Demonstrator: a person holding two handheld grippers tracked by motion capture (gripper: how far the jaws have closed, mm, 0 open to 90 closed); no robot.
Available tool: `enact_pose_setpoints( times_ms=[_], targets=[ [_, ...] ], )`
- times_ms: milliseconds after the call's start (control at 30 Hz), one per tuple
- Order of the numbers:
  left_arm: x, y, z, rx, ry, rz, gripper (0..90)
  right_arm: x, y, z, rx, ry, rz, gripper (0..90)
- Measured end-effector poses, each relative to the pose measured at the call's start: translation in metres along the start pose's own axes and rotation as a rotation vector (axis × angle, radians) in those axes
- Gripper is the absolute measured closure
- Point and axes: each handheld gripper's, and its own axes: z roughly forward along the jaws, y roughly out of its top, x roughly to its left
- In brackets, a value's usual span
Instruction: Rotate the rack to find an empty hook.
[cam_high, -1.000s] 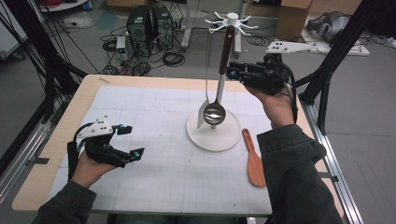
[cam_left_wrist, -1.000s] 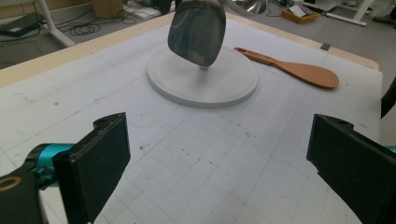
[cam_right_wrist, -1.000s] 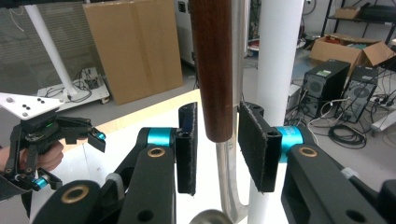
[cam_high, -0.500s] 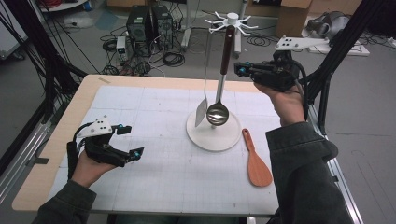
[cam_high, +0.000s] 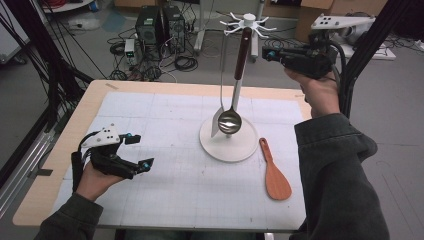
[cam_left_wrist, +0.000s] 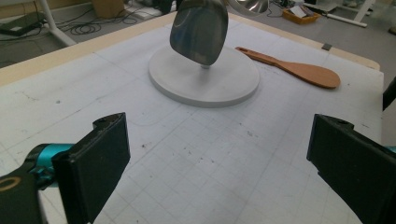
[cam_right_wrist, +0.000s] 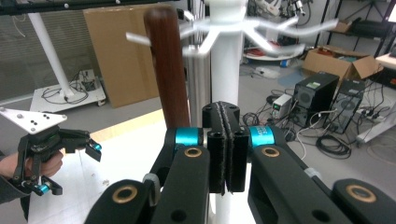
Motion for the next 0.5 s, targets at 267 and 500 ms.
enact_pose_setpoints(
  times_ms=[267, 500],
  targets=[
    [-0.001, 0.0, 0.001, 0.003, 0.0, 0.001, 6.5, 0.0, 0.012, -0.007, -0.033, -0.005, -0.011, 89.8],
    [-0.001, 0.0, 0.002, 0.007, -0.002, 0.005, 6.5, 0.005, 0.019, -0.01, -0.053, -0.008, -0.029, 89.8]
  ],
)
